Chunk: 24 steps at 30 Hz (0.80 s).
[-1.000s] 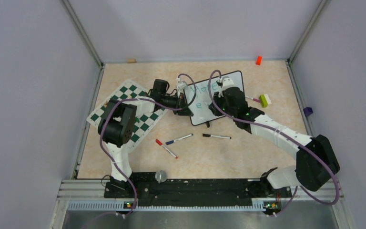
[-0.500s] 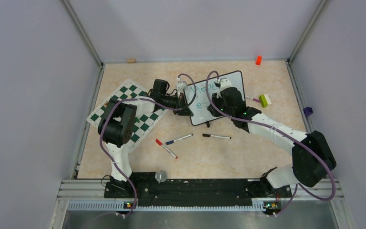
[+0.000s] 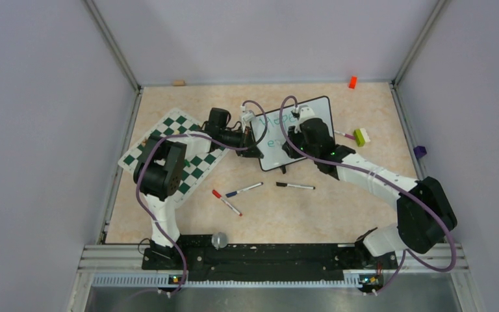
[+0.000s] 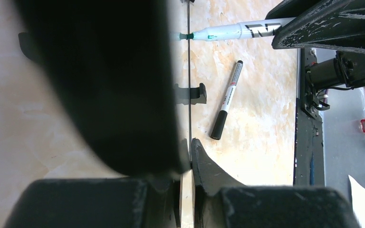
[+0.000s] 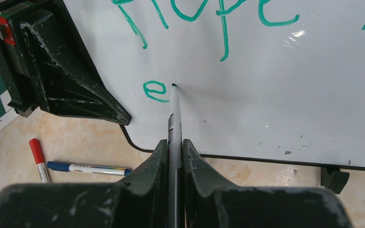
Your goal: Write a sentence on the whiteboard
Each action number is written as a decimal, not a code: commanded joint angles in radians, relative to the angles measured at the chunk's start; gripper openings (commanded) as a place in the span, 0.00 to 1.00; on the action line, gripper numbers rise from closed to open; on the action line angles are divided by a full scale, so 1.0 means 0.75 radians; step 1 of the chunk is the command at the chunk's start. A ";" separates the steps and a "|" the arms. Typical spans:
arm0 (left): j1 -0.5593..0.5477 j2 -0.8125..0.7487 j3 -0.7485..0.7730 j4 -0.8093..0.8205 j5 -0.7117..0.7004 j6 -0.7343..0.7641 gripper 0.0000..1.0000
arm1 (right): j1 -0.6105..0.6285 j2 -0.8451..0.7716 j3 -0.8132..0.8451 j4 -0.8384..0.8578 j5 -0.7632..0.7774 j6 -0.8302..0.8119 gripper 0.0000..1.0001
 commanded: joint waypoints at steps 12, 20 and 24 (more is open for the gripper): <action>-0.029 -0.013 0.004 -0.027 0.015 0.067 0.00 | -0.005 -0.046 -0.080 0.044 0.063 0.000 0.00; -0.029 -0.012 0.003 -0.027 0.013 0.067 0.00 | -0.005 -0.056 -0.087 0.044 0.061 0.001 0.00; -0.030 -0.013 0.003 -0.027 0.013 0.066 0.00 | -0.004 -0.051 -0.072 0.044 0.069 0.000 0.00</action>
